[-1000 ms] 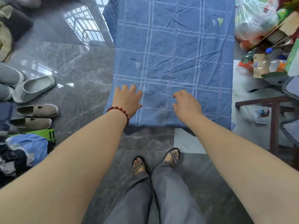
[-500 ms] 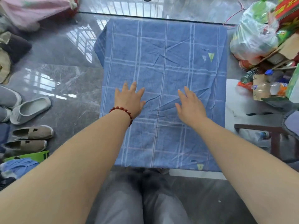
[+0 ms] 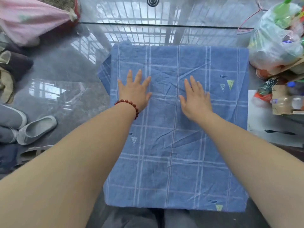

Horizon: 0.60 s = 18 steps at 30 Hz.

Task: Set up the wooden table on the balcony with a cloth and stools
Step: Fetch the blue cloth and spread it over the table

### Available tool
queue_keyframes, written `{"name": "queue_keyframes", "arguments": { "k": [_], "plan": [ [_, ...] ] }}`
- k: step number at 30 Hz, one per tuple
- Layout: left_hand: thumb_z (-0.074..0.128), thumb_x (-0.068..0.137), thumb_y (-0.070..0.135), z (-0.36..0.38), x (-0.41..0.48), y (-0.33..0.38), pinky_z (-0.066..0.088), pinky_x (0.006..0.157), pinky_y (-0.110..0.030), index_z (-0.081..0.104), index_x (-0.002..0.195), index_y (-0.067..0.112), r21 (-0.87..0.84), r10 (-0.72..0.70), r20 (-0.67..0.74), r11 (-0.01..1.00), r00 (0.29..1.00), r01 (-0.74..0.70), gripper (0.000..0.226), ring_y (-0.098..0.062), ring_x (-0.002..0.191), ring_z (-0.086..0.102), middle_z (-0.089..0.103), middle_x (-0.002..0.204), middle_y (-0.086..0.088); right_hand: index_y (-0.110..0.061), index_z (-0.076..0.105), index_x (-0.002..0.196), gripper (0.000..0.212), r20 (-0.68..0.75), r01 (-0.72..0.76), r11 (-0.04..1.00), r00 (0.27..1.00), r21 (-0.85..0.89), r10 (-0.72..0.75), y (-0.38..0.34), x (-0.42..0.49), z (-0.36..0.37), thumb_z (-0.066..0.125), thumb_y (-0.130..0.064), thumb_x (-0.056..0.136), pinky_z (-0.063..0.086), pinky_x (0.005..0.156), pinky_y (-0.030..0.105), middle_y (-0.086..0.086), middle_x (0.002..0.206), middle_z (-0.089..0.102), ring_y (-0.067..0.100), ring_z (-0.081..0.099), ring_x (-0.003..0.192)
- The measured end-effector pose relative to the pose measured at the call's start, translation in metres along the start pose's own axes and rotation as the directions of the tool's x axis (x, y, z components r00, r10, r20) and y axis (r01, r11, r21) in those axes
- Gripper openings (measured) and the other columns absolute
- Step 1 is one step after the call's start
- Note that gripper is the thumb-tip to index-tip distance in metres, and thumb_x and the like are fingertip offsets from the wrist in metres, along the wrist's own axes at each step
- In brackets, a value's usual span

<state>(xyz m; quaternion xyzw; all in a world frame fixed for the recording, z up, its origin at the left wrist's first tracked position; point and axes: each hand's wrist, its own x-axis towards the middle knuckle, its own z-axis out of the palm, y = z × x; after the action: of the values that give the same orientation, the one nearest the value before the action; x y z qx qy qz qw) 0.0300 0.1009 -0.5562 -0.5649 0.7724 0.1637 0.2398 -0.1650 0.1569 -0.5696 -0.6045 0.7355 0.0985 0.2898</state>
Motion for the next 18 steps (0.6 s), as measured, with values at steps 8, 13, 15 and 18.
{"name": "queue_keyframes", "arguments": {
  "k": [8, 13, 15, 18],
  "plan": [
    [0.030, 0.091, 0.063, -0.012, 0.049, -0.025, 0.016, 0.107, -0.068, -0.005, 0.148, 0.037, -0.014, 0.015, 0.022, 1.000, 1.000, -0.015, 0.072, -0.037, 0.143, -0.015, -0.026, 0.155, 0.003, -0.022, -0.002, 0.152, 0.062, 0.005, -0.024, 0.999, 1.000, -0.029, 0.024, -0.012, 0.044, -0.005, 0.027, -0.041, 0.101, 0.007, 0.113, 0.063, -0.002, 0.159, -0.017, 0.023, -0.010, 0.147],
    [0.036, 0.071, 0.084, -0.001, 0.057, -0.030, 0.011, 0.102, -0.075, -0.026, 0.139, 0.047, -0.086, 0.020, 0.183, 0.996, 0.983, -0.005, 0.099, -0.033, 0.138, -0.031, -0.041, 0.147, 0.007, -0.024, -0.013, 0.150, 0.077, 0.029, -0.028, 0.994, 0.999, -0.101, 0.031, -0.021, 0.054, 0.006, 0.023, -0.062, 0.093, 0.000, 0.105, 0.072, 0.002, 0.154, -0.030, 0.028, -0.024, 0.143],
    [0.036, 0.068, 0.086, 0.000, 0.056, -0.032, 0.008, 0.101, -0.076, -0.031, 0.137, 0.046, -0.078, 0.009, 0.220, 0.997, 0.976, 0.008, 0.104, -0.032, 0.136, -0.035, -0.045, 0.145, 0.007, -0.024, -0.016, 0.149, 0.080, 0.020, -0.031, 0.993, 0.999, -0.111, 0.034, -0.022, 0.054, 0.009, 0.020, -0.066, 0.091, -0.003, 0.105, 0.072, 0.003, 0.153, -0.032, 0.029, -0.026, 0.142],
    [0.037, 0.064, 0.088, 0.002, 0.050, -0.034, 0.008, 0.102, -0.076, -0.037, 0.134, 0.041, -0.031, -0.029, 0.273, 0.999, 0.962, 0.039, 0.112, -0.033, 0.134, -0.038, -0.048, 0.142, 0.004, -0.023, -0.019, 0.148, 0.080, 0.012, -0.033, 0.993, 0.999, -0.110, 0.034, -0.023, 0.053, 0.011, 0.017, -0.066, 0.092, -0.005, 0.106, 0.073, 0.004, 0.153, -0.033, 0.029, -0.028, 0.141]
  ]
}}
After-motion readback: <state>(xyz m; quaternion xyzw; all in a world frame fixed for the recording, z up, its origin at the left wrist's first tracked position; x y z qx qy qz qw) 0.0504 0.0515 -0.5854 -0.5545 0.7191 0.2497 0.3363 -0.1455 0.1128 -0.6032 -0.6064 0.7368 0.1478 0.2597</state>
